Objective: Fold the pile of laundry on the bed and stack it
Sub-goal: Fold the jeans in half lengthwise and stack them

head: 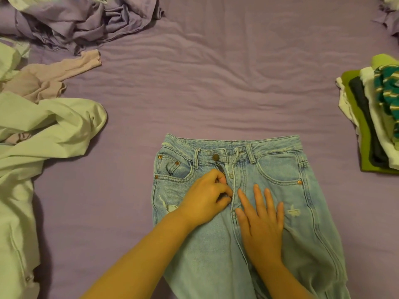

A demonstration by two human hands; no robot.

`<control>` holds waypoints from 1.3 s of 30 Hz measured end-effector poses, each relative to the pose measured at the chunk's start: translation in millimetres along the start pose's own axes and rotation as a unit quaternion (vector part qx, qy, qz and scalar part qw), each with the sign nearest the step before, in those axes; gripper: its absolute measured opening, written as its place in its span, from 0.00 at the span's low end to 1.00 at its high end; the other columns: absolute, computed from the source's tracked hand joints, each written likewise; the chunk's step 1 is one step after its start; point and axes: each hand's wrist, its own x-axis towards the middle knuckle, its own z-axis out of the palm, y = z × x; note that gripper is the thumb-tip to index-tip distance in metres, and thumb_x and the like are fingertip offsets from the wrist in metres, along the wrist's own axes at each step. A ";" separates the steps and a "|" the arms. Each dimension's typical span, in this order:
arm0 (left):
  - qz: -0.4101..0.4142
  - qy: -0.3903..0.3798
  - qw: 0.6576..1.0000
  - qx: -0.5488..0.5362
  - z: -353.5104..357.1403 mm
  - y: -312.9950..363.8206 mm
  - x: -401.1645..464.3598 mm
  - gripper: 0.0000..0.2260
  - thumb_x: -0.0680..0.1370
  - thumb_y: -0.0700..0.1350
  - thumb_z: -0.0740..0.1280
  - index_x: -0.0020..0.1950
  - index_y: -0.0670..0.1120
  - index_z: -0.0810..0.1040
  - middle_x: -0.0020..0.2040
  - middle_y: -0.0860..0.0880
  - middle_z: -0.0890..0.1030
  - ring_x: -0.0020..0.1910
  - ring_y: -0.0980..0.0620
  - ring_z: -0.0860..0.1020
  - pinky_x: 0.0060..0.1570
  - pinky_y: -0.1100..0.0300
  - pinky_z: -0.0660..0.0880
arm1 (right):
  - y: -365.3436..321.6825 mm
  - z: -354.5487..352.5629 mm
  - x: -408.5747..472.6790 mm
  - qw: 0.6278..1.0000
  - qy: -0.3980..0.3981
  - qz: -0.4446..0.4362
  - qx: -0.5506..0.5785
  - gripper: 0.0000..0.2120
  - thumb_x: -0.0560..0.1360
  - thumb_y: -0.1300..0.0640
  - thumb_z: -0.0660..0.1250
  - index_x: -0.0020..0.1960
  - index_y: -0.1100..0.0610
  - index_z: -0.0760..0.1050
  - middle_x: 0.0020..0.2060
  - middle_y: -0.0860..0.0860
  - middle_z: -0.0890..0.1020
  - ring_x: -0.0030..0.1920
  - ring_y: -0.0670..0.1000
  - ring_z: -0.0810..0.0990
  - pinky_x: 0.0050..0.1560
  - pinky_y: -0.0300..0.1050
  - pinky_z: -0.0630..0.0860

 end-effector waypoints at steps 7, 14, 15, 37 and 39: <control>-0.041 0.018 0.999 -0.021 1.0 8.1 0.6 0.09 0.76 0.47 0.69 0.52 0.44 0.83 0.53 0.49 0.73 0.48 0.53 0.72 0.47 0.61 0.70 | 0.8 1.2 -1.5 1.000 0.013 0.001 0.018 0.31 0.80 0.38 0.41 0.72 0.57 0.63 0.72 0.53 0.63 0.73 0.54 0.56 0.71 0.59 0.50; -0.138 0.098 0.980 -0.103 9.8 14.4 3.9 0.06 0.75 0.42 0.70 0.49 0.41 0.83 0.47 0.51 0.69 0.48 0.54 0.70 0.52 0.65 0.69 | -2.4 0.4 0.3 1.000 0.002 0.009 0.001 0.30 0.80 0.37 0.42 0.73 0.53 0.64 0.72 0.59 0.65 0.73 0.57 0.57 0.71 0.60 0.50; -0.150 0.107 0.976 -0.117 8.9 14.7 5.8 0.05 0.75 0.41 0.71 0.48 0.41 0.83 0.46 0.52 0.68 0.47 0.54 0.70 0.52 0.68 0.69 | -2.6 0.4 0.6 1.000 0.000 0.012 0.001 0.30 0.80 0.37 0.42 0.73 0.53 0.63 0.72 0.59 0.65 0.73 0.57 0.57 0.71 0.60 0.49; -0.136 0.013 0.958 0.253 -46.8 -29.7 70.8 0.28 0.74 0.66 0.63 0.70 0.53 0.67 0.63 0.50 0.71 0.63 0.47 0.65 0.60 0.54 0.60 | -20.3 -22.5 63.3 0.990 -0.034 -0.101 -0.097 0.26 0.81 0.42 0.44 0.68 0.50 0.73 0.69 0.54 0.72 0.71 0.63 0.64 0.67 0.70 0.60; -0.122 -0.007 0.968 0.218 -50.0 -33.7 75.2 0.25 0.75 0.63 0.65 0.68 0.53 0.68 0.61 0.51 0.73 0.61 0.48 0.67 0.59 0.55 0.61 | -20.0 -19.0 76.7 0.984 -0.072 -0.114 -0.113 0.28 0.80 0.39 0.42 0.71 0.49 0.67 0.71 0.55 0.68 0.71 0.64 0.64 0.67 0.71 0.60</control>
